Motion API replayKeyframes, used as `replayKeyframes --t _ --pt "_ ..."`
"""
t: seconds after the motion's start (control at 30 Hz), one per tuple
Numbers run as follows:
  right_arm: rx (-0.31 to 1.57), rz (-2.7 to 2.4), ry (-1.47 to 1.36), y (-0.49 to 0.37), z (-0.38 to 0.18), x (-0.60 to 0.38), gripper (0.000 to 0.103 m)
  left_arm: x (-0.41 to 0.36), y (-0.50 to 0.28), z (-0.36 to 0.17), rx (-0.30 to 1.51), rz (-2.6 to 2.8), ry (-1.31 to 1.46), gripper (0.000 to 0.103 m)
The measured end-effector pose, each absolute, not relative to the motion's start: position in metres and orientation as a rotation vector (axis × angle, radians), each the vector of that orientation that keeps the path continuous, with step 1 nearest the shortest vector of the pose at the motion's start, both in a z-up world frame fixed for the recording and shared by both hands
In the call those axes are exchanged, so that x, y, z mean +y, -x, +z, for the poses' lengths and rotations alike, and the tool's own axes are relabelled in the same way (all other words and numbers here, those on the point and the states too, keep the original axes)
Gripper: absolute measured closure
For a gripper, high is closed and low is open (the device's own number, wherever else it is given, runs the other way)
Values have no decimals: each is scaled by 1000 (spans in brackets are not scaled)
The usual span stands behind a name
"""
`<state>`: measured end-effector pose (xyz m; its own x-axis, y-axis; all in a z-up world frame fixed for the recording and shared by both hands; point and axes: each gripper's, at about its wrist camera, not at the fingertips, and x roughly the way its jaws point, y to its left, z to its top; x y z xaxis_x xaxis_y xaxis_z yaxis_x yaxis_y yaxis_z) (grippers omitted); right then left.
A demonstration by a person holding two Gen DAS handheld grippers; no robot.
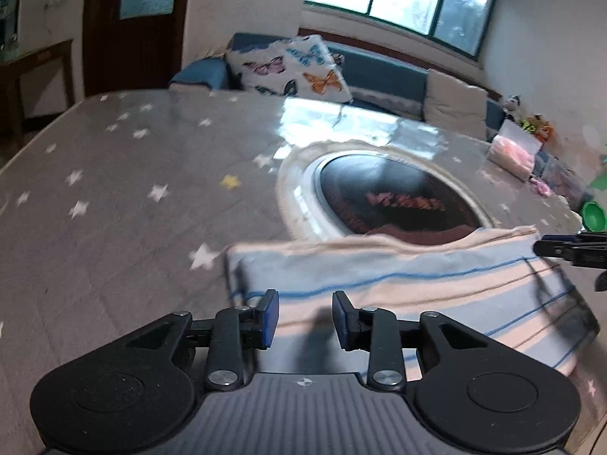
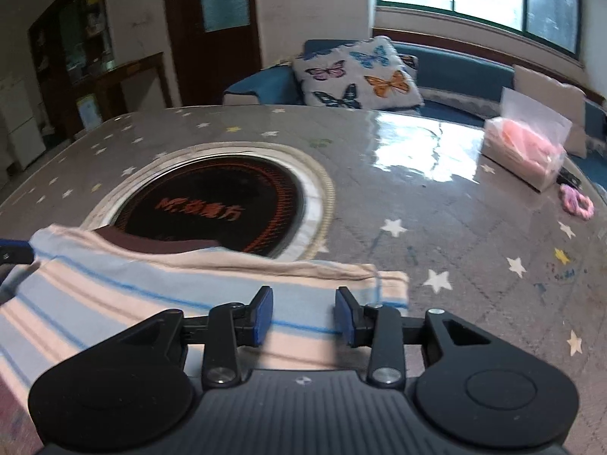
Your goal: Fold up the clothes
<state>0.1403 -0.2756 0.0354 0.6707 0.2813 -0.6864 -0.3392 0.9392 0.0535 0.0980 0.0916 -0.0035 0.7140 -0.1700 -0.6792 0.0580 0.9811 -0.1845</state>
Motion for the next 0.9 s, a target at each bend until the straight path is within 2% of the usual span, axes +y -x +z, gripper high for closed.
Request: replayKeyframes --t 0.2,0.27,0.4,0.47,0.67,0.9 --pt "746 452 128 -116 48 -246 64 97 -96 -2 754 -110 158 66" --pt "738 505 160 -106 54 -230 63 104 -95 2 747 -81 173 58" --pt "729 636 229 -84 59 -194 61 122 -86 8 742 -43 204 54" --pt "720 724 267 -71 59 -170 60 129 -80 10 738 -27 211 46" --pt "695 932 356 -40 60 -108 58 143 -64 9 736 10 231 31" --pt "644 1134 461 -1 60 -47 61 157 -50 4 732 27 277 28"
